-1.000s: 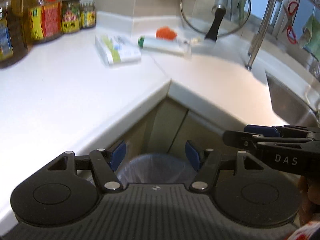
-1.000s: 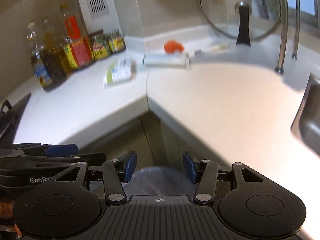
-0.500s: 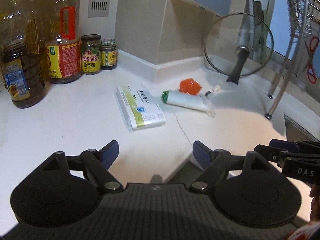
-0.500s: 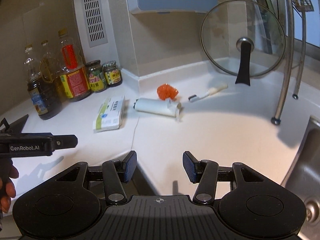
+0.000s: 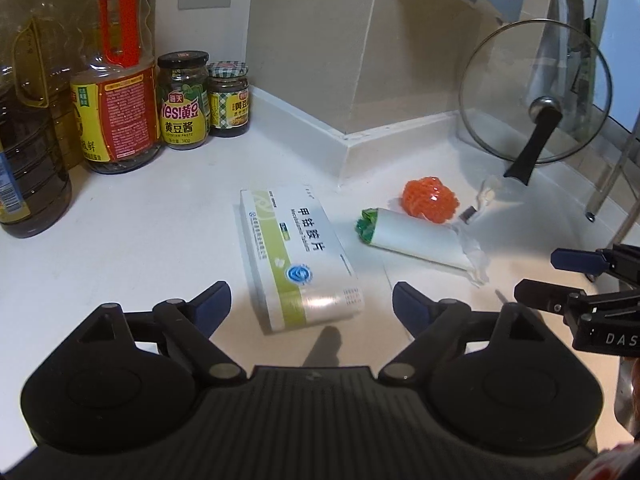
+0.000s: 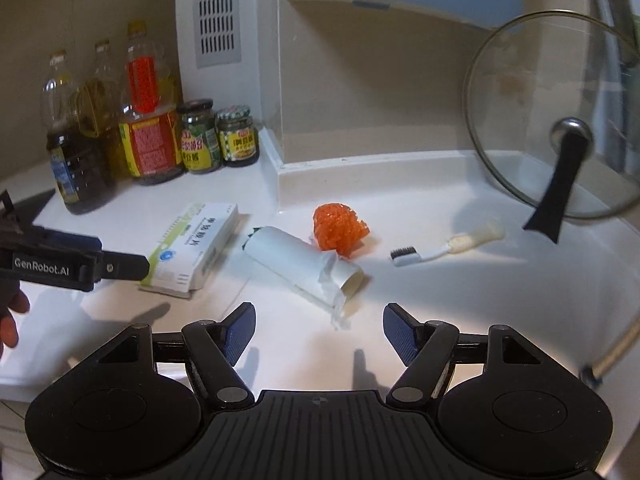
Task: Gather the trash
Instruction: 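Grasp the white medicine box with the left tool while the right tool grasps the white rolled tube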
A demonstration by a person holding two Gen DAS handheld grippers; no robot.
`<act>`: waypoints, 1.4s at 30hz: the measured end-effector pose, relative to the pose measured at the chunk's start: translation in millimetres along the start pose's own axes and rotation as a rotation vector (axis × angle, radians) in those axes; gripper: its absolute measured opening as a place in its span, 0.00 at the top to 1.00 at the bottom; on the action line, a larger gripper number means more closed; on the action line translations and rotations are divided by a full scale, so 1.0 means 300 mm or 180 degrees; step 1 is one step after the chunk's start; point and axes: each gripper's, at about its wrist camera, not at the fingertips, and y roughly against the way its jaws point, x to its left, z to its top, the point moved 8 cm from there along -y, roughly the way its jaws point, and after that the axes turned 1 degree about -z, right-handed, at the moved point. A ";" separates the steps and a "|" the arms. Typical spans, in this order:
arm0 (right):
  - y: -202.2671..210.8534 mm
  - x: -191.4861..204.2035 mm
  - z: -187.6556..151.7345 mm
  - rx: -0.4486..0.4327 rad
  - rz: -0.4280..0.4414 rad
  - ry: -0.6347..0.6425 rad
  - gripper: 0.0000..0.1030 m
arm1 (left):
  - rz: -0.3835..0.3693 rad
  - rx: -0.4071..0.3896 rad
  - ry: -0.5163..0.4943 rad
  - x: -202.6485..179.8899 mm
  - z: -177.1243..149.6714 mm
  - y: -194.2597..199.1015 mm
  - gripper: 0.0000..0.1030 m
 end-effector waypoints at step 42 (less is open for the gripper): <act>-0.279 0.061 0.077 0.0535 0.0344 0.0483 0.61 | -0.0010 0.0430 -0.0275 0.075 0.025 -0.151 0.24</act>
